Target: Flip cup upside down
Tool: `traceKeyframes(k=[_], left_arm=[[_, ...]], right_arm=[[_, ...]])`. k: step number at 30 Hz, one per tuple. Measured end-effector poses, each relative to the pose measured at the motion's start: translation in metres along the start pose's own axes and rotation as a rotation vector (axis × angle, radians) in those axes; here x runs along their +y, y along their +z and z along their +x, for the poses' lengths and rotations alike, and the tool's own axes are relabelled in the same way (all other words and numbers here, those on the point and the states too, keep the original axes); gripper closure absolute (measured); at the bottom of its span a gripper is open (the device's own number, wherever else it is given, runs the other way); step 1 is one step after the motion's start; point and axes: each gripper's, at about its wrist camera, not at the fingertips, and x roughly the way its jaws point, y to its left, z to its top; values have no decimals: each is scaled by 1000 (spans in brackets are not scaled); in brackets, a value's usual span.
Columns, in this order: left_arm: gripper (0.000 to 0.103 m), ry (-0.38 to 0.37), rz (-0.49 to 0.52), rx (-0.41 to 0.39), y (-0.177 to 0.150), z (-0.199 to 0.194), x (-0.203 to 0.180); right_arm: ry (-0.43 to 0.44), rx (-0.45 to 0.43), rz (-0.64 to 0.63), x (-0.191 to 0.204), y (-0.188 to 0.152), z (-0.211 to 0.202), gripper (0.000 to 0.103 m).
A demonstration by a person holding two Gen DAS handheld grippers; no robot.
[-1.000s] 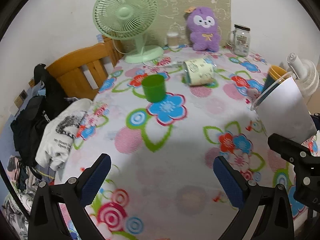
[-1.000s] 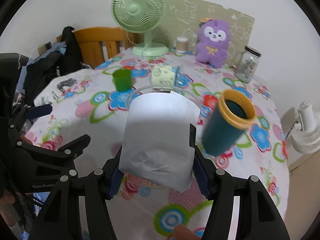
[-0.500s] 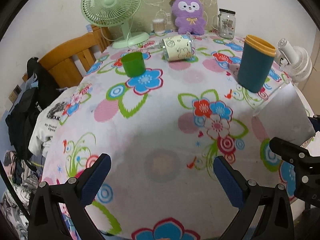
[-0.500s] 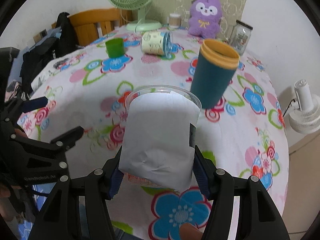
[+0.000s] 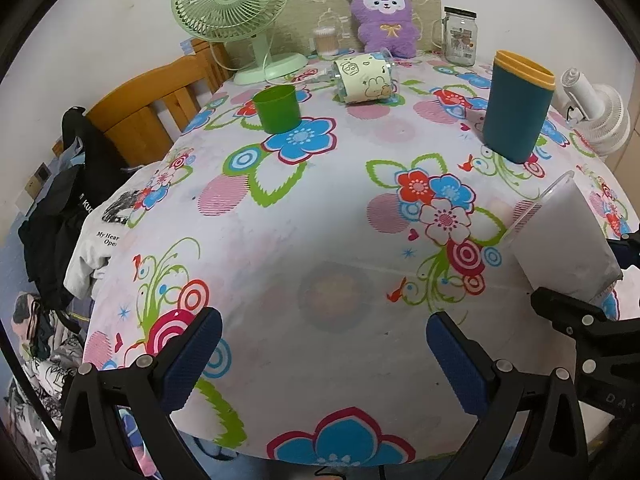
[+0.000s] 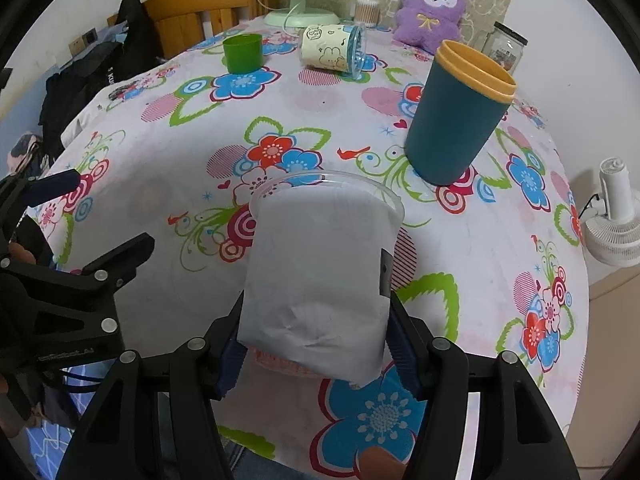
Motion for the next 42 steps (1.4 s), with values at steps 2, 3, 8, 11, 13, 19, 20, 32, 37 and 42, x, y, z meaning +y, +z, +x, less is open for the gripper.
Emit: traceKeyframes(k=[2,3,8,11,13,19,20,32,37,42], left_arm=[[0,-2,-5,2,0,0,2],[0,-3,-5,2,0,0,2],[0,-7,-5,-3,1,-3,3],[0,-22,-17,-3,4,-5,3],[0,-31,-27,-9,6,-9,2],[0,-48,-40,-40,14,-27,-6],[0,-53,-43,-45,16,-31,-8],[0,-131,-131,-53,35,-55,-48],[0,-134,-143,-57,40,-59,-74],[0,-148,-135,-38,44,-55,-99]], right_arm=[[3,5,0,1,1,0,36],[12,8,-1,2,1,0,28],[11,-8,-8,4,3,-5,9],[13,-24,-11,2,5,-11,8],[20,-34,-6,-1,5,-16,8],[44,-73,19,-17,5,-33,8],[48,-79,24,-21,4,-36,8],[54,-156,161,-100,-18,-65,8],[44,-168,217,-136,-31,-66,8],[58,-170,248,-157,-42,-62,8]])
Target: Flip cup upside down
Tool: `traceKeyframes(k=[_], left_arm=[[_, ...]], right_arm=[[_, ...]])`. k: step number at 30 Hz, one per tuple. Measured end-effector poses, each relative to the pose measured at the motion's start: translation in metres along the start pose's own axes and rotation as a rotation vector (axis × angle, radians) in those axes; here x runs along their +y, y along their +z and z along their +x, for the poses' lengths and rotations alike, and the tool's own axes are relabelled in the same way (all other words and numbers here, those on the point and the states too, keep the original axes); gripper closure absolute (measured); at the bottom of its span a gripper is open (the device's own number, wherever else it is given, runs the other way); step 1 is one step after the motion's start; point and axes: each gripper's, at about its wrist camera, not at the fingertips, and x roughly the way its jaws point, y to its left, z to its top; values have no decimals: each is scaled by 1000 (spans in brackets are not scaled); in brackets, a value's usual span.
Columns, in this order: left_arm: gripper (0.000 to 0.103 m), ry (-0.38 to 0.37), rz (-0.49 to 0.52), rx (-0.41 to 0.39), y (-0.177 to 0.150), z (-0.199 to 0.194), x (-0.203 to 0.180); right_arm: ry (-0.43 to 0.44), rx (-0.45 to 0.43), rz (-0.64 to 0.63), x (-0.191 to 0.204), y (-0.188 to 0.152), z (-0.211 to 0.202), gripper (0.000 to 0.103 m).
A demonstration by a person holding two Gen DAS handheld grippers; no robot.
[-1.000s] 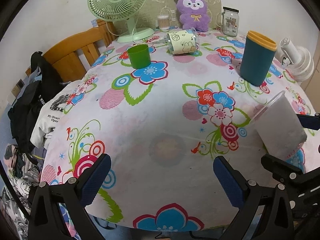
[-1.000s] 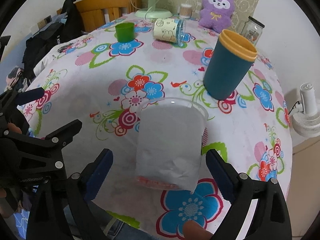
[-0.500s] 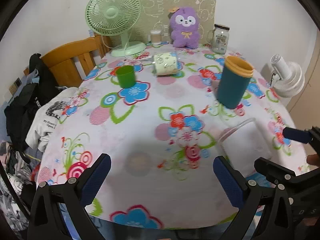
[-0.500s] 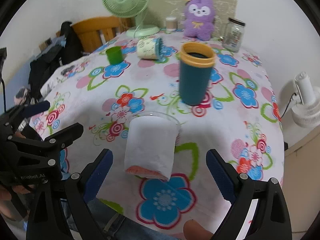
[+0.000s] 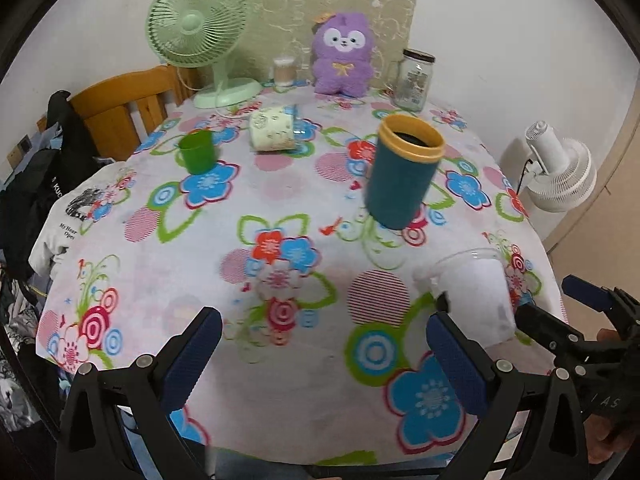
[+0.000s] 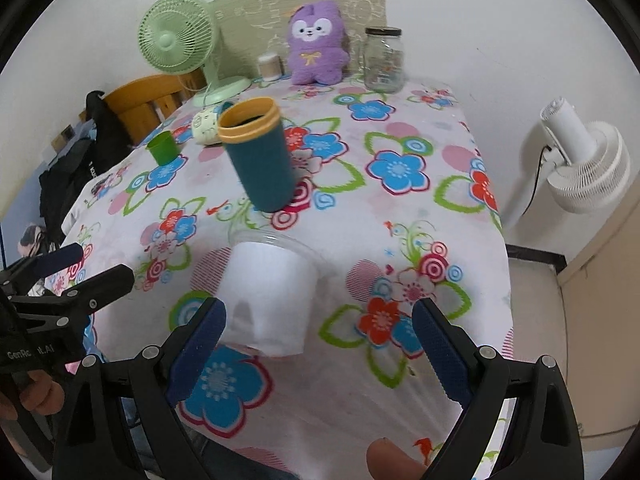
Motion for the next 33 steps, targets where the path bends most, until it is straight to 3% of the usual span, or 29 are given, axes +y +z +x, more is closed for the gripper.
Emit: traceKeyframes(k=[7,23,33], left_arm=[[0,-16,35,-1,5,1,-24],[0,-83,64,41,-3,16,-57],[0,-100,-14,109,-4,42,-68]], right_arm=[[74,-1,39,-17,-5,-5,8],[13,10,84,-45,-22,-13,8],[12,25,99,-60,-26,-5,7]])
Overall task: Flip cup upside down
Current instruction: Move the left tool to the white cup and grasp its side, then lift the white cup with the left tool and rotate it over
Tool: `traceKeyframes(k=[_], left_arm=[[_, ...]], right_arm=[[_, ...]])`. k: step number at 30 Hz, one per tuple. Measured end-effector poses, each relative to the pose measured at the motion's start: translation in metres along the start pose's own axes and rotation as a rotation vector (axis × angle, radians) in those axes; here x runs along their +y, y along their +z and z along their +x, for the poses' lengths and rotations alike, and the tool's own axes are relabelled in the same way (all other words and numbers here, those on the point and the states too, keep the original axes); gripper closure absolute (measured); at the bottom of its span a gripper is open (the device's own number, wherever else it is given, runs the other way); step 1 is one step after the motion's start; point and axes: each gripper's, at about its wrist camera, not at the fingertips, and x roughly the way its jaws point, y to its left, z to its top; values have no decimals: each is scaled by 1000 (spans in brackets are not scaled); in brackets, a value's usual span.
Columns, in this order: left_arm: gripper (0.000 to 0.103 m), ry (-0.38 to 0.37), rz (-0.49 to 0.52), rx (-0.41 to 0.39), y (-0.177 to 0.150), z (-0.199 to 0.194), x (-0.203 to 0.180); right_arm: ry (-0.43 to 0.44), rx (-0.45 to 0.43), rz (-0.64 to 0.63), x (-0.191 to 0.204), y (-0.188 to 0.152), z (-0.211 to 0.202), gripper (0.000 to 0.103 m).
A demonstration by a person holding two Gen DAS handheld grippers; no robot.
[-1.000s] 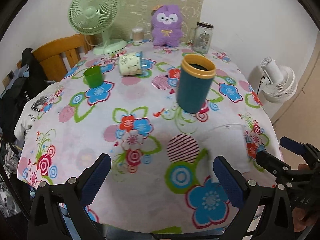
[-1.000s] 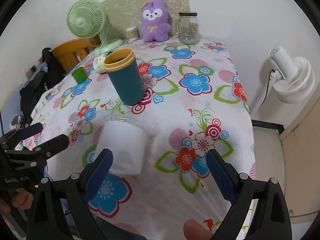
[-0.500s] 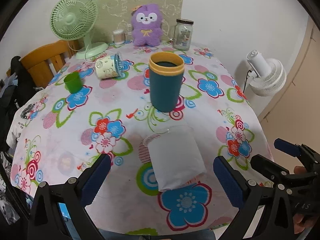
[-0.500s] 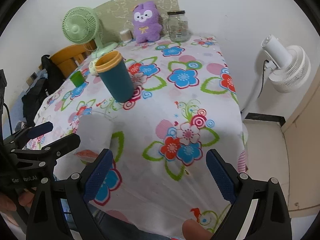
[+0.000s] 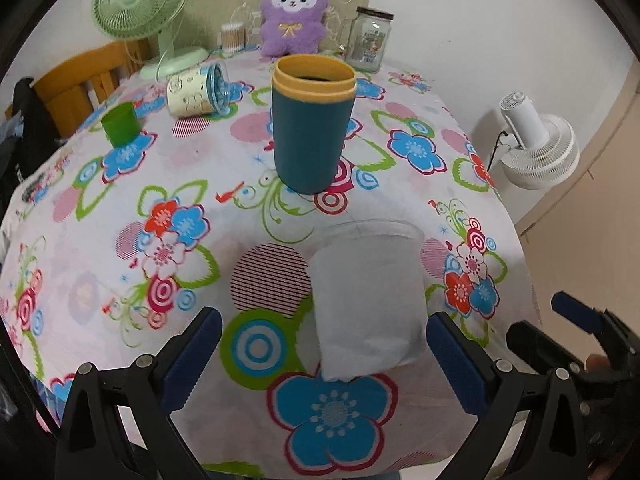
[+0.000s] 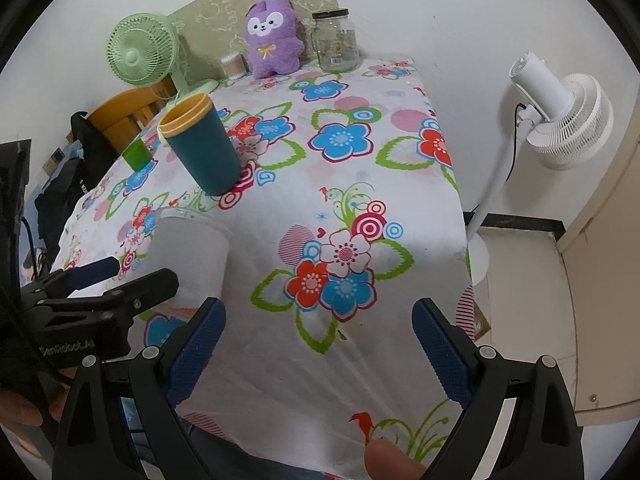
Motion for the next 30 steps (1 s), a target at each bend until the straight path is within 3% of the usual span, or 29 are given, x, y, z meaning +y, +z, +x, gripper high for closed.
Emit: traceKeyframes(k=[7,18,22,27,30], left_arm=[[0,-1,-49,39,3,18,-8],[1,15,-46,70,3,29,-11],[10,26,-37,68,2,27,-9],[32,9,-26,89,0,26,-6],[33,4,-9,66,0,22,-6]], right_arm=[[-2,9,10,-9,-1,6,8],[-3,19,21,-17,-2,12,7],[2,18,22,-17,-1,13,7],[7,16,28,-16,-1,14,7],[7,15,27,-14,-1,14,7]])
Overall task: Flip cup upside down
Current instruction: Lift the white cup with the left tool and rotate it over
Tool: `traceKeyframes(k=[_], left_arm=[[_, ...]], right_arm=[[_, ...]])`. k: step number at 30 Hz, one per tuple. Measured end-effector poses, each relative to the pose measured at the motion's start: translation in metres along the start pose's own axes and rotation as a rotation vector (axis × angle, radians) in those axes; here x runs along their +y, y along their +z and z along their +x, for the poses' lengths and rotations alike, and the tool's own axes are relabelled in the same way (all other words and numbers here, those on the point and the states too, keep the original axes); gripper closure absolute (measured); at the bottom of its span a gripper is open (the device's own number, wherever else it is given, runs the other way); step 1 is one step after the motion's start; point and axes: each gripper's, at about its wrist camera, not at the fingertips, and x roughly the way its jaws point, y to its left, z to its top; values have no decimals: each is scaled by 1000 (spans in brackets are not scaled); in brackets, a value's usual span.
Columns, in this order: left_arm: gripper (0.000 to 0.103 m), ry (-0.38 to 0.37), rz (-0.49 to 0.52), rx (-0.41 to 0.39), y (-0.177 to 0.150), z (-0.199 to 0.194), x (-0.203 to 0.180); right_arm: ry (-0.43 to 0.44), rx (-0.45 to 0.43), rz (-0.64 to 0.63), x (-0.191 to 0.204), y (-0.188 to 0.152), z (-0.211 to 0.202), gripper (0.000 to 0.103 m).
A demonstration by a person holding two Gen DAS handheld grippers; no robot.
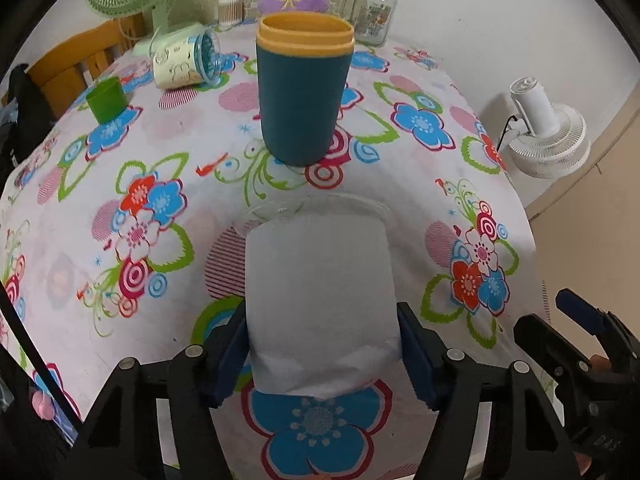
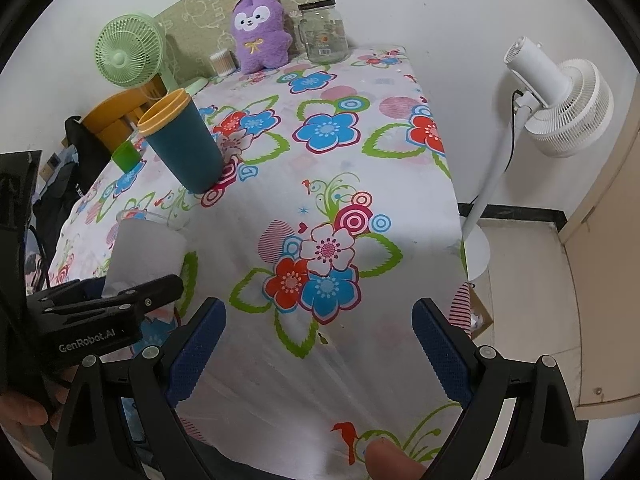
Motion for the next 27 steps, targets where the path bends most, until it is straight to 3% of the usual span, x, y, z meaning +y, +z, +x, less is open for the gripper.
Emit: traceKeyframes(k=[6,15,22,27], left_arm=[[35,-8,74,-22,1,-12,3],[35,97,416,67,14,-28,9],[35,205,692,308,28,-22,11],[35,217,808,520,28,-15,8]], right_arm=[[-2,-2,8,1,0,0,7],[38,-12,-16,9,-1,0,8],[60,-11,-52,20,-3,3,8],[72,-2,-86,28,-7,6,8]])
